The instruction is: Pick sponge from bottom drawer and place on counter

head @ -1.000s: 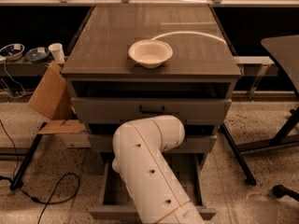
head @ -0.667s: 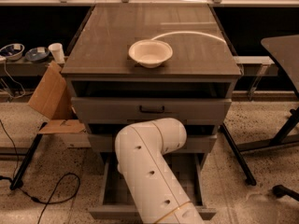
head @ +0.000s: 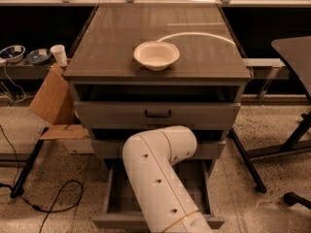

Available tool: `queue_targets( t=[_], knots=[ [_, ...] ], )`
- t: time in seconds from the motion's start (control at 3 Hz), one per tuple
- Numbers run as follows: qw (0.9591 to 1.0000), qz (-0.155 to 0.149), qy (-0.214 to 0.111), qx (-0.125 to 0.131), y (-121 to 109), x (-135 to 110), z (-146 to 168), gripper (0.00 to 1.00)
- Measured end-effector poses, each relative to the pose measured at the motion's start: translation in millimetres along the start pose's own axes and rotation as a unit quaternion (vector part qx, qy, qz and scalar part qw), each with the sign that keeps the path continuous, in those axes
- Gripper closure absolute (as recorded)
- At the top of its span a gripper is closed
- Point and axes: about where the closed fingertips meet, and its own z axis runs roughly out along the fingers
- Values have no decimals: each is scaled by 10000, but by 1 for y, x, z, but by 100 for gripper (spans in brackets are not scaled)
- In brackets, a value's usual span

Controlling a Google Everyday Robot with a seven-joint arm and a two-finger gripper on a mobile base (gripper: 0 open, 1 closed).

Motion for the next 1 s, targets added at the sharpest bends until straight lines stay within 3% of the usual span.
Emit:
queue_targets(
  t=[1.0],
  knots=[
    [9998,-54,180,-24,10,2,7,0]
  ],
)
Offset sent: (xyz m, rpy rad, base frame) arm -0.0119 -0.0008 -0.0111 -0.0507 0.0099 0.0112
